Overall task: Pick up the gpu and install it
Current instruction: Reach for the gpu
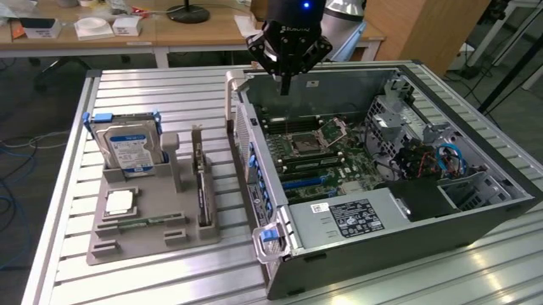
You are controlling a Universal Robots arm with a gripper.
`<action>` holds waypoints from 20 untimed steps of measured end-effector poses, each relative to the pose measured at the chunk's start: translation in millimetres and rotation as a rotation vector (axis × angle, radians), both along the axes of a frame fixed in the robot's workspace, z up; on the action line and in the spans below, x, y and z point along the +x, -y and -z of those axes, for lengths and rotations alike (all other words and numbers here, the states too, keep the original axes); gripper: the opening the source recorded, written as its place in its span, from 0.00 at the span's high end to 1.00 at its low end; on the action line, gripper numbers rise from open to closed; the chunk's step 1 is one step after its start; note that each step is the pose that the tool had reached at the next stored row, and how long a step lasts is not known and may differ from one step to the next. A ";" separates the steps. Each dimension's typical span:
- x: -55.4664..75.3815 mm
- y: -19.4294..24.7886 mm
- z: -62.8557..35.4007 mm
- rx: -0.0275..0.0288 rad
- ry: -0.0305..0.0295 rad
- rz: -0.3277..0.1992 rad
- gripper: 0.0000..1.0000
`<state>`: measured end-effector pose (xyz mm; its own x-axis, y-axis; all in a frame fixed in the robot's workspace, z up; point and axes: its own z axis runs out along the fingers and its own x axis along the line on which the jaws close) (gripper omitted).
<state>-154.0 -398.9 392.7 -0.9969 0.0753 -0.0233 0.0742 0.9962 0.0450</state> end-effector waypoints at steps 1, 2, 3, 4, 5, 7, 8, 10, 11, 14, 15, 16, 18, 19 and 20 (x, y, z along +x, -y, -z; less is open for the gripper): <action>-0.8 0.0 0.0 0.0001 0.0000 0.000 0.89; -1.7 0.0 0.0 0.0000 0.0000 0.000 0.89; -2.6 0.0 0.0 0.0000 0.0000 0.000 0.89; -3.5 0.0 0.1 0.0000 0.0000 0.000 0.89; -4.3 0.0 0.1 0.0000 0.0000 0.000 0.89; -5.8 0.0 0.1 0.0001 0.0000 0.000 0.89; -6.5 0.0 0.2 0.0001 0.0000 0.000 0.89; -8.0 0.0 0.1 0.0000 0.0000 0.000 0.89; -8.8 0.0 0.1 0.0000 0.0000 0.000 0.89; -11.4 0.0 0.2 0.0001 0.0000 0.000 0.89; -12.4 0.0 0.2 0.0000 0.0000 0.000 0.89; -13.3 0.1 0.2 0.0000 0.0000 0.000 0.89; -15.2 0.2 0.2 0.0000 0.0000 0.000 0.89; -16.0 0.2 0.2 0.0001 0.0000 0.000 0.89; -16.8 0.2 0.2 0.0001 0.0000 0.000 0.89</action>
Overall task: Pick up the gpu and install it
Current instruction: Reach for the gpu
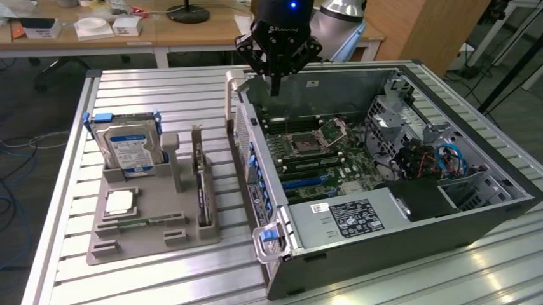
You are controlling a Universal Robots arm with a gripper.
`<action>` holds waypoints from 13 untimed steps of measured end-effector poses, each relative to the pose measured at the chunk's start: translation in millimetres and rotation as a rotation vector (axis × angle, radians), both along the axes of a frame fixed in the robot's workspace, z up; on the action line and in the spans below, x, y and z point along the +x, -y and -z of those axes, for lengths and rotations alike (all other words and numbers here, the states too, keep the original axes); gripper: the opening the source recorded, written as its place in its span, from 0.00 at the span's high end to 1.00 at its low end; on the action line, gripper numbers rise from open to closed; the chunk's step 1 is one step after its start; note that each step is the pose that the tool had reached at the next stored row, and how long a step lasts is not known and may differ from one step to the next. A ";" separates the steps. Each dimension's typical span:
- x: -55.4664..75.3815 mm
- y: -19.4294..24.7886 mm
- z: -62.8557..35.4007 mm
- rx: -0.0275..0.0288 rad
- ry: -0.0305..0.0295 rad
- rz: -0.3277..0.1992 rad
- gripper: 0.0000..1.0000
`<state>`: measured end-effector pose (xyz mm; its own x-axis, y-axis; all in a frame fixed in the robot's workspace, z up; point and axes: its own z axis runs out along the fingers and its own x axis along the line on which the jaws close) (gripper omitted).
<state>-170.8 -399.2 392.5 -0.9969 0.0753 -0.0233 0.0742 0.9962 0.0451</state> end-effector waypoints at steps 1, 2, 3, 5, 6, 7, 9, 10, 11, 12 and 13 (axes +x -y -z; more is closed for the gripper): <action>-1.0 0.0 0.0 0.0000 0.0000 0.000 0.89; -2.0 0.1 0.0 0.0000 0.0000 0.000 0.89; -3.1 0.1 0.0 0.0000 0.0000 0.000 0.89; -5.4 0.3 0.0 0.0000 0.0000 0.000 0.89; -6.5 0.3 0.0 0.0000 0.0000 0.000 0.89; -7.6 0.4 0.0 0.0000 0.0000 0.000 0.89; -9.8 0.5 0.0 0.0000 0.0000 0.000 0.89; -10.8 0.5 0.0 0.0000 0.0000 0.000 0.89; -11.8 0.6 0.0 0.0000 0.0000 0.000 0.89; -12.8 0.7 0.0 0.0000 0.0000 0.000 0.89; -13.8 0.8 0.0 0.0000 0.0000 0.000 0.89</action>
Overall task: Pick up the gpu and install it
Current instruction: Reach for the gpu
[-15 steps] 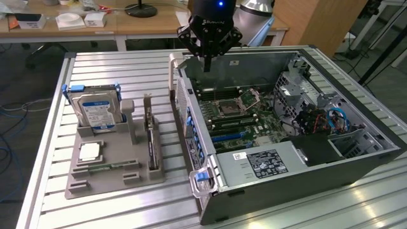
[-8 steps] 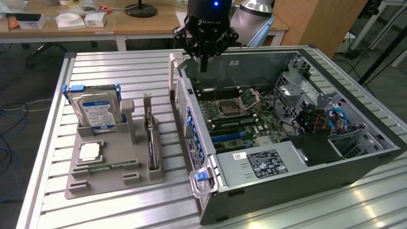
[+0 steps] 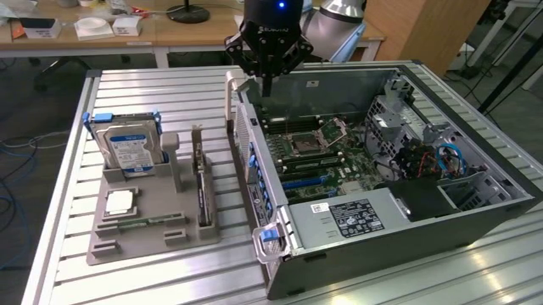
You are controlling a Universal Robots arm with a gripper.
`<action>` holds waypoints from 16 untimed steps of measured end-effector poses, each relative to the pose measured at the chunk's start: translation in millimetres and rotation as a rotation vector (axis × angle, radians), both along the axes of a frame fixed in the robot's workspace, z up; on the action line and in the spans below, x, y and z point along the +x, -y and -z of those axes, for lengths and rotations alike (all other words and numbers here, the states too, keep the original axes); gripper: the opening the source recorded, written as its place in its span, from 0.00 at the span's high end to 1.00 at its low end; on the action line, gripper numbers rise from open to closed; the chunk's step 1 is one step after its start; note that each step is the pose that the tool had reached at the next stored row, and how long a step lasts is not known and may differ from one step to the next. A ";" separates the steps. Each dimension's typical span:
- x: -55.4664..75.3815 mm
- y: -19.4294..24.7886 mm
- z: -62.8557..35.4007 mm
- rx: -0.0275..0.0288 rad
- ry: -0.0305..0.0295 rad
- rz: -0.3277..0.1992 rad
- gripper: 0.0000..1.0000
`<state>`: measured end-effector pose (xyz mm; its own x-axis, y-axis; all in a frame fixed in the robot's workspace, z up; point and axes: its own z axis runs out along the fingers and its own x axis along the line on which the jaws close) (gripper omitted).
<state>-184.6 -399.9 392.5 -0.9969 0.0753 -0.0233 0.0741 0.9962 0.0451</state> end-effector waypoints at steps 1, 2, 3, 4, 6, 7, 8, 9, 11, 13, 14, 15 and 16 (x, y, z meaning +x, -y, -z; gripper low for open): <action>-1.1 0.1 0.0 0.0000 0.0000 0.000 0.89; -2.2 0.2 0.0 0.0000 0.0000 0.000 0.89; -3.2 0.3 0.0 0.0000 0.0000 0.000 0.89; -4.2 0.4 0.0 0.0001 0.0000 0.000 0.89; -6.1 0.7 0.0 0.0000 0.0000 0.000 0.89; -7.2 0.9 0.0 0.0000 0.0000 0.000 0.89; -8.4 1.0 0.0 0.0000 0.0000 0.000 0.89; -9.5 1.2 0.0 0.0000 0.0000 0.000 0.89; -11.8 1.8 0.0 0.0000 0.0000 0.000 0.89; -13.8 2.8 0.0 0.0000 0.0000 0.000 0.89; -14.6 3.5 0.0 0.0001 0.0000 0.000 0.89; -15.5 4.0 0.0 0.0000 0.0000 0.000 0.89; -16.5 4.6 0.0 0.0000 0.0000 0.000 0.89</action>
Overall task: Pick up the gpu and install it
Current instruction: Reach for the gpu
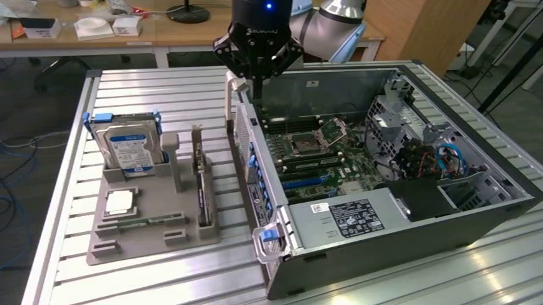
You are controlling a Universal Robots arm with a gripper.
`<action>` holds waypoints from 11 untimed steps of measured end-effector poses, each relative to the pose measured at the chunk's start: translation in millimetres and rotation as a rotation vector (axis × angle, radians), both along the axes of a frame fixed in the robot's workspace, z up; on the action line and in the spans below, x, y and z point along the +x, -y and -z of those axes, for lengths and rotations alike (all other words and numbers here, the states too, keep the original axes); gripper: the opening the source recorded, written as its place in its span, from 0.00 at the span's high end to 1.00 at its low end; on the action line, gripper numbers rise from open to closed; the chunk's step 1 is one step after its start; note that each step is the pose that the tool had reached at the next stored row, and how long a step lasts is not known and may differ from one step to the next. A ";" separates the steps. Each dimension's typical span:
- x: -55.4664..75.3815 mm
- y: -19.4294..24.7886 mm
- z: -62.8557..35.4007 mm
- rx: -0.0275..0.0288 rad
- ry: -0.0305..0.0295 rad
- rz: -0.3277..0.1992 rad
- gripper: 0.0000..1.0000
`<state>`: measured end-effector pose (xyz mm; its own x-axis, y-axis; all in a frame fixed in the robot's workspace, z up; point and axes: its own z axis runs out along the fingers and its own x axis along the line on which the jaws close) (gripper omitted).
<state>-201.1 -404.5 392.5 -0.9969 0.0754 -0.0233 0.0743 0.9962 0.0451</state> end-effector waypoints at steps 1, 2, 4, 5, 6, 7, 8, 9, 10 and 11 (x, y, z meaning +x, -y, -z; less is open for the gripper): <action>-0.9 0.5 0.0 0.0000 0.0000 0.000 0.89; -1.9 0.9 0.0 0.0000 0.0001 0.000 0.89; -3.9 1.8 0.0 0.0000 0.0001 0.000 0.89; -5.0 2.2 0.0 0.0000 0.0000 0.000 0.89; -6.1 2.7 0.0 -0.0001 0.0000 0.000 0.89; -7.3 3.1 0.0 0.0000 0.0000 0.000 0.89; -8.4 3.5 0.0 0.0000 0.0000 0.000 0.89; -9.5 3.9 0.0 0.0000 0.0000 0.000 0.89; -10.7 4.3 0.0 0.0000 0.0001 0.000 0.89; -11.8 4.7 0.1 0.0000 0.0001 0.000 0.89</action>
